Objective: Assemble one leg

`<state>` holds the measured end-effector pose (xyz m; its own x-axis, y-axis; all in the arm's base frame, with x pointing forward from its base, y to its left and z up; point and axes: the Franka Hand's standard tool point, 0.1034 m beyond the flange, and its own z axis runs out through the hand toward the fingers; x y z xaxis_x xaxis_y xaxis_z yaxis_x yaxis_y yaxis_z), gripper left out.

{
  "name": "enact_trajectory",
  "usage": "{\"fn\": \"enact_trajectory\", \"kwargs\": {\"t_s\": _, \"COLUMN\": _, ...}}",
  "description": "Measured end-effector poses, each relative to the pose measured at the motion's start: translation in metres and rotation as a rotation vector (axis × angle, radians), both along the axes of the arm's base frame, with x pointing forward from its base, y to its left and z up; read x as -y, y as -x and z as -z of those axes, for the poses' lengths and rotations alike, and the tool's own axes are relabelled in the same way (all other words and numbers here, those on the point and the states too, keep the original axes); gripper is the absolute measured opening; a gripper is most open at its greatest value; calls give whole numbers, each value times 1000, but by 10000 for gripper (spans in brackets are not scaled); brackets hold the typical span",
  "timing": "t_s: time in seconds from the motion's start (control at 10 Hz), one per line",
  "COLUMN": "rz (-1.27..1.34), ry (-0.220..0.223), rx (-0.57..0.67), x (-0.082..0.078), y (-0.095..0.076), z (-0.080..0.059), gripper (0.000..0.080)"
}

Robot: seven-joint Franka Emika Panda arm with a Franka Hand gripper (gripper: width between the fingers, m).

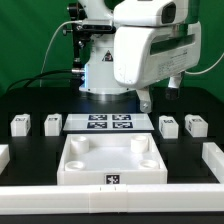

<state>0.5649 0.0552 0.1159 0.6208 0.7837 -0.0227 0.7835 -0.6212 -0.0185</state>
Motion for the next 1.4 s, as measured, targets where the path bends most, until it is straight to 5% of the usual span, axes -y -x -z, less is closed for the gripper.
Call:
{"fn": "enact_trajectory", "kwargs": {"t_s": 0.9, "rz": 0, "ry": 0, "rx": -1, "x": 0, "y": 0, "z": 0, "gripper": 650}}
{"fn": "enact_trajectory", "kwargs": {"t_s": 1.4, "rz": -339, "ry": -17, "rx": -75, "x": 36, "y": 50, "z": 27, "gripper": 650}}
